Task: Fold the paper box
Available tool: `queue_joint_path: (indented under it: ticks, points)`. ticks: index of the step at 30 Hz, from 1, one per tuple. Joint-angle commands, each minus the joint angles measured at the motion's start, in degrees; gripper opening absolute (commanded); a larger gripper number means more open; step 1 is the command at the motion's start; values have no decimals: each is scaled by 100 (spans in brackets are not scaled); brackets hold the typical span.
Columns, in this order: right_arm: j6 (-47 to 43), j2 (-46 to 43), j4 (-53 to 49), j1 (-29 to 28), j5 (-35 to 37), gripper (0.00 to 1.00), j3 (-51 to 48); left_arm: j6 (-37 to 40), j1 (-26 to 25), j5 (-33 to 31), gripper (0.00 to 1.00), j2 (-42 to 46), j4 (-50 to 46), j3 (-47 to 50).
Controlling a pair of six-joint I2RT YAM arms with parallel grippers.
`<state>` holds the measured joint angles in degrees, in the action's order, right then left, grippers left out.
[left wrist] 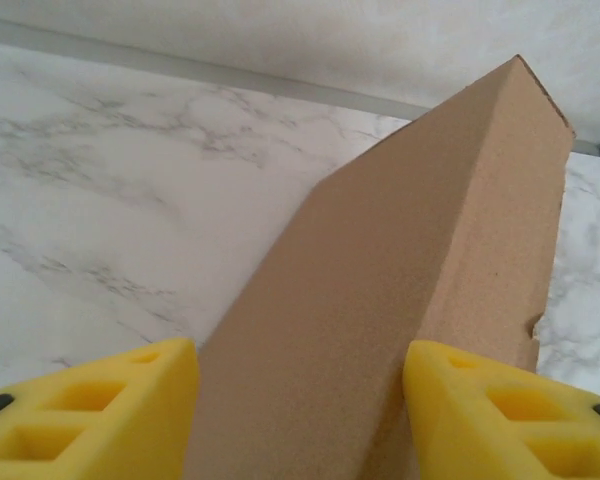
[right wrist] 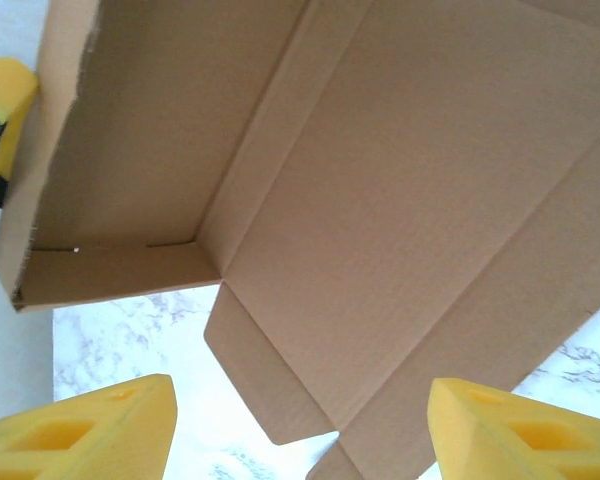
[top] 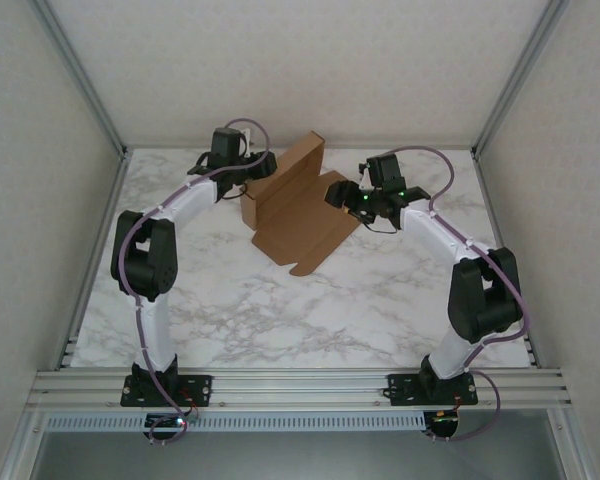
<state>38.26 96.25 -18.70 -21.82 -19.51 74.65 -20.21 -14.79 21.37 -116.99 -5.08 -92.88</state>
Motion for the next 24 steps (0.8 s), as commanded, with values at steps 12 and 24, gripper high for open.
queue_joint_path:
  ticks: [12, 24]
  points:
    - [-343, 269, -458, 203, -158, 79, 582, -2360, -1331, 869, 61, 468, 1999, 1809]
    - [-988, 962, -1013, 243, -586, 92, 1429, -2435, -993, 553, 62, 1644, 2575, 3191]
